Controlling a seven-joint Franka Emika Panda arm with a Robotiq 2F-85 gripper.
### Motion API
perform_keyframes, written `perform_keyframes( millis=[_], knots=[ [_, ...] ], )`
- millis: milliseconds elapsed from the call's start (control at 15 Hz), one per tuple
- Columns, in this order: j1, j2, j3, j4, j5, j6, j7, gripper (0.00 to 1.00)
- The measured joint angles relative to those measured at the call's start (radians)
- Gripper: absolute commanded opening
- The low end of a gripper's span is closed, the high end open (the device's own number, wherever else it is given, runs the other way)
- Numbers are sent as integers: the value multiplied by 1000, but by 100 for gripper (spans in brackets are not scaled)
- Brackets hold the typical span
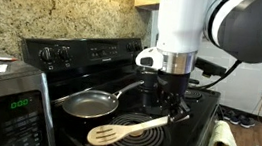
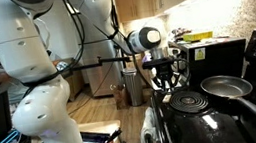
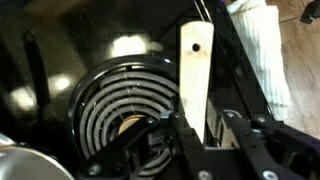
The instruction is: Move the pan to the top left plate of the stove then move the cooking stick on the right counter
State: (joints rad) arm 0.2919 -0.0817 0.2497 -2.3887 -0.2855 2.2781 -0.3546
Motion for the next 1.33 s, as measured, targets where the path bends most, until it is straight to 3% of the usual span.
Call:
perform_keyframes(
  millis=[67,200,267,733,1333],
  knots=[
    [7,20,6,18,0,9,-39,27],
    [11,38,6,37,4,11,-125,27],
    [10,39,4,40,4,11,-143,7],
    [19,61,27,63,4,11,-216,7],
    [71,298,123,282,7,8,-386,7]
  ],
)
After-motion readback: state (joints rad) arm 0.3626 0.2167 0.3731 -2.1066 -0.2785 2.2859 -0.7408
